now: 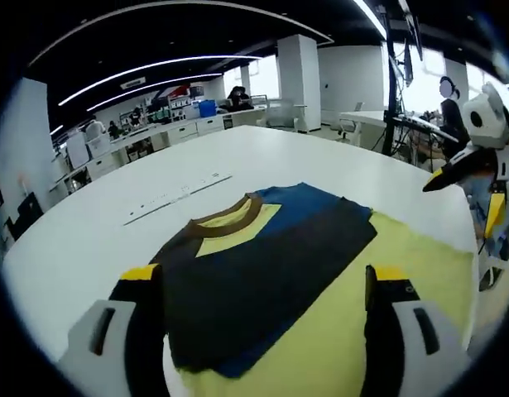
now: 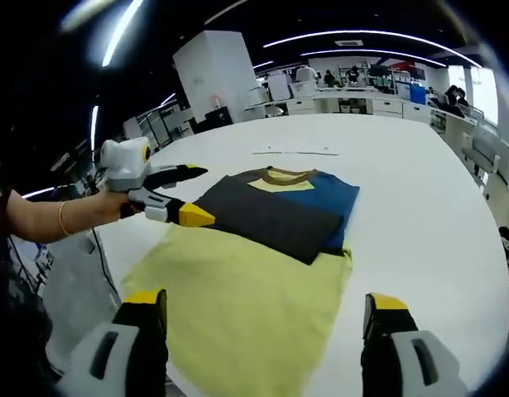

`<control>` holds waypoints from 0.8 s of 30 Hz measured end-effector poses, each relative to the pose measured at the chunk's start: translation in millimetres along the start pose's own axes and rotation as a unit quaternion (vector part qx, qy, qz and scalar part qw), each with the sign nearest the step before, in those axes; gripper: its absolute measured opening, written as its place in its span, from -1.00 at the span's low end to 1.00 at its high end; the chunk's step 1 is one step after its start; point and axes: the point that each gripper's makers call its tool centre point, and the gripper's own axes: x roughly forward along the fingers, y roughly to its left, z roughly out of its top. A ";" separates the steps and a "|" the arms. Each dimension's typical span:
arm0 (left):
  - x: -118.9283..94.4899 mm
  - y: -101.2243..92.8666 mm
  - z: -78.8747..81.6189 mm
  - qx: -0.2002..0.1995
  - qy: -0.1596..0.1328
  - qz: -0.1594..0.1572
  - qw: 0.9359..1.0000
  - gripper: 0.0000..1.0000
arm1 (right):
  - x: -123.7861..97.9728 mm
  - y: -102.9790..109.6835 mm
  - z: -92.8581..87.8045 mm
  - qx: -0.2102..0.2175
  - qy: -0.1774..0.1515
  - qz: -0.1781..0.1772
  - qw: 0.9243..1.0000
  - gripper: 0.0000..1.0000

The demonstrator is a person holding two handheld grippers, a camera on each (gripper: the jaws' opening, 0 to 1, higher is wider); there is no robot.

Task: Fold the garment on the visible template until the final outline fits inside the template.

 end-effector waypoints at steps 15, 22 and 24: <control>-33.5 46.3 -46.1 0.000 0.029 0.048 0.998 0.47 | 0.9 5.0 -6.1 -0.004 0.016 0.005 1.000 0.98; -41.2 60.7 -63.2 -0.002 0.045 0.060 0.997 -0.11 | 1.3 6.5 -11.8 0.002 0.018 0.006 1.000 0.94; -42.1 65.4 -69.8 -0.001 0.055 0.067 0.996 -0.35 | 1.1 7.0 -12.9 0.004 0.018 0.007 1.000 0.93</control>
